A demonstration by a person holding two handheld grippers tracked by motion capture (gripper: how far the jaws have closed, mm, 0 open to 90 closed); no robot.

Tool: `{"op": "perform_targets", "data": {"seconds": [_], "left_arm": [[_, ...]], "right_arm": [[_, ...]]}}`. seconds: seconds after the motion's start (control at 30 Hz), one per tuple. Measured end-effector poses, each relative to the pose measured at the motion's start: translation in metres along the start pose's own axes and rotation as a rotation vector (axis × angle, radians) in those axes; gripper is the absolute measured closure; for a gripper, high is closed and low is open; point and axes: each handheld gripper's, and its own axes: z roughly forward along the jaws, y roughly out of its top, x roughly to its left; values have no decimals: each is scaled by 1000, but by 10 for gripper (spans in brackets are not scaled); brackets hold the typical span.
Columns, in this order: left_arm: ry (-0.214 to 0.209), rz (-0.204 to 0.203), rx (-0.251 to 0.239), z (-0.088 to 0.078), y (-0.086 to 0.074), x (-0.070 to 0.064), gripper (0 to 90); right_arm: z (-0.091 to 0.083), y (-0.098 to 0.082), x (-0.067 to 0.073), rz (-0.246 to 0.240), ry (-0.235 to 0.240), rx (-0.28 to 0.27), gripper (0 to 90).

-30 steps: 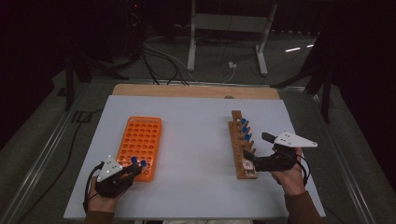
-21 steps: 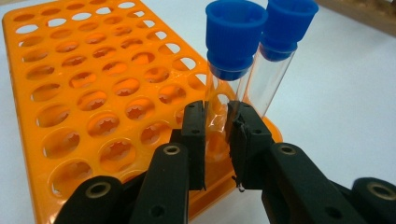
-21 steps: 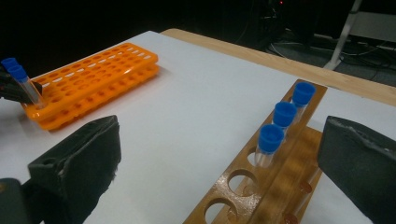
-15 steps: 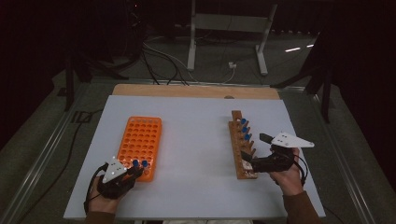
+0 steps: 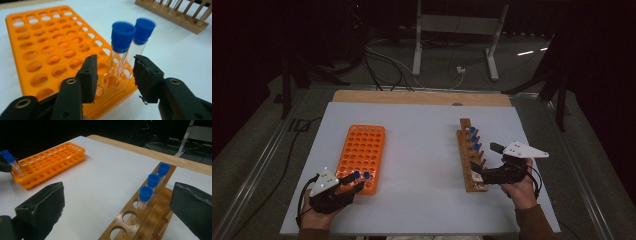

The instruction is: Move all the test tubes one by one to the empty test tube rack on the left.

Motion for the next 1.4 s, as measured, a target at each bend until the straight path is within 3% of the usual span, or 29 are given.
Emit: {"op": "perform_targets", "data": {"seconds": [0.17, 0.43, 0.83, 1.07, 1.17, 1.27, 1.4], "left_arm": [[-16, -6, -63, -8, 6, -2, 429], [17, -18, -128, -8, 24, -4, 177], [27, -16, -170, 9, 50, -12, 8], [-3, -13, -177, 23, 61, -20, 7], [-12, -11, -177, 29, 64, -24, 8], [-15, -6, -177, 32, 68, -28, 8], [-15, -3, -181, 37, 72, -34, 8]], "right_arm": [[0, 0, -1, 0, -4, -1, 1], [5, -3, -7, 5, -22, 8, 1], [17, -11, -16, 12, -40, 42, 43], [26, -13, -17, -37, -71, 85, 178], [30, -14, -18, -59, -85, 101, 309], [37, -16, -17, -117, -147, 138, 441], [44, -17, -19, -105, -151, 138, 570]]}}
